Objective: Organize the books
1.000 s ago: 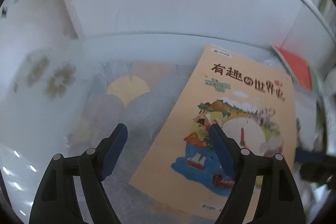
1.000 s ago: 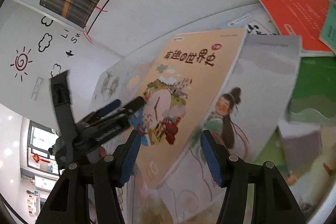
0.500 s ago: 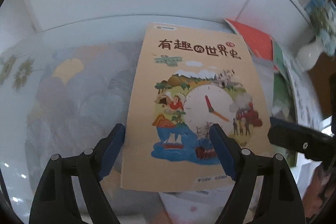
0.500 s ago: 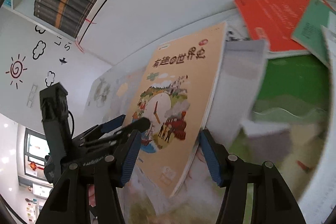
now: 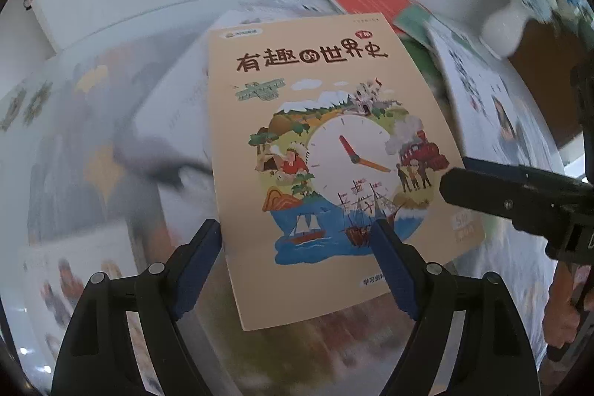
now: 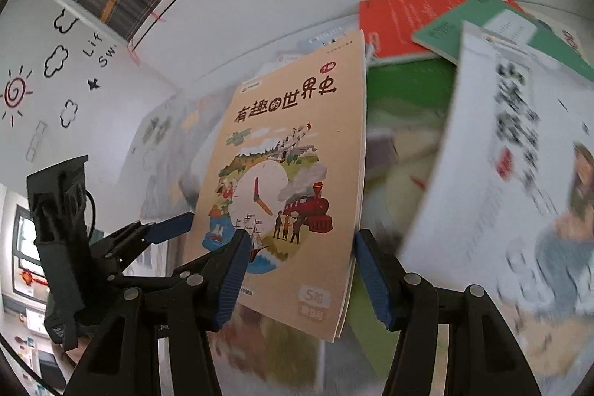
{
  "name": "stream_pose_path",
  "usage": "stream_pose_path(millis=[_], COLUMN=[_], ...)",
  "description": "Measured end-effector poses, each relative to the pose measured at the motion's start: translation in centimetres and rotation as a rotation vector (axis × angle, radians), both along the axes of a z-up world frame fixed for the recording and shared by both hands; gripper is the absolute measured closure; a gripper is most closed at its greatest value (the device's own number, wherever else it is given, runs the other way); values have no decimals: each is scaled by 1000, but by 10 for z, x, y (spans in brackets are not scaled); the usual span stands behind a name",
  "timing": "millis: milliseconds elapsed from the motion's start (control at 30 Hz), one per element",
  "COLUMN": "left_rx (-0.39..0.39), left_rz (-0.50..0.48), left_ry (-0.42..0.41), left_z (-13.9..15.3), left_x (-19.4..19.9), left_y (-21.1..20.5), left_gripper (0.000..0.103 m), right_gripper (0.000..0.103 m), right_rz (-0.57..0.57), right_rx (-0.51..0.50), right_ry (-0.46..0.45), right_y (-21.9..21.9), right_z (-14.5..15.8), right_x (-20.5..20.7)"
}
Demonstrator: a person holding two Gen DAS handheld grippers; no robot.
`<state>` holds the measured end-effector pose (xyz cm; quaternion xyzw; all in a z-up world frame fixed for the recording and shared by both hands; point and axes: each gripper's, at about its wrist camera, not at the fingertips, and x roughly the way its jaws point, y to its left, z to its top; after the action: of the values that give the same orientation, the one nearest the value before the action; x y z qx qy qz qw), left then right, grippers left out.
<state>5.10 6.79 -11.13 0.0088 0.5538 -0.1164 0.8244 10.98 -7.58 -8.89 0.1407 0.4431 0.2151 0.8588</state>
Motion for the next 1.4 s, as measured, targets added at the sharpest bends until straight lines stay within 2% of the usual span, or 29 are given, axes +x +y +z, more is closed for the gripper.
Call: stream_pose_path(millis=[133, 433, 733, 800, 900, 1067, 1400], left_rx=[24, -22, -106, -114, -74, -186, -284], left_rz=[-23, -43, -74, -66, -17, -2, -27], left_ry=[-29, -53, -42, -43, -71, -58, -105], left_z=[-2, -9, -11, -12, -15, -17, -22], left_x=[-41, -136, -186, -189, -183, -166, -146], left_y=[-23, -44, -42, -36, -23, -6, -1], left_gripper=[24, 24, 26, 27, 38, 38, 39], right_gripper=[45, 45, 45, 46, 47, 47, 49], right_rz=[12, 48, 94, 121, 146, 205, 301], right_rx=[-8, -47, -46, -26, 6, 79, 182], right_ry=[-2, -2, 14, 29, 26, 48, 43], right_y=[-10, -31, -39, -43, -49, -56, -56], right_z=[-11, -33, -54, -59, -62, -68, -72], right_x=[-36, -118, -168, -172, -170, -158, -125])
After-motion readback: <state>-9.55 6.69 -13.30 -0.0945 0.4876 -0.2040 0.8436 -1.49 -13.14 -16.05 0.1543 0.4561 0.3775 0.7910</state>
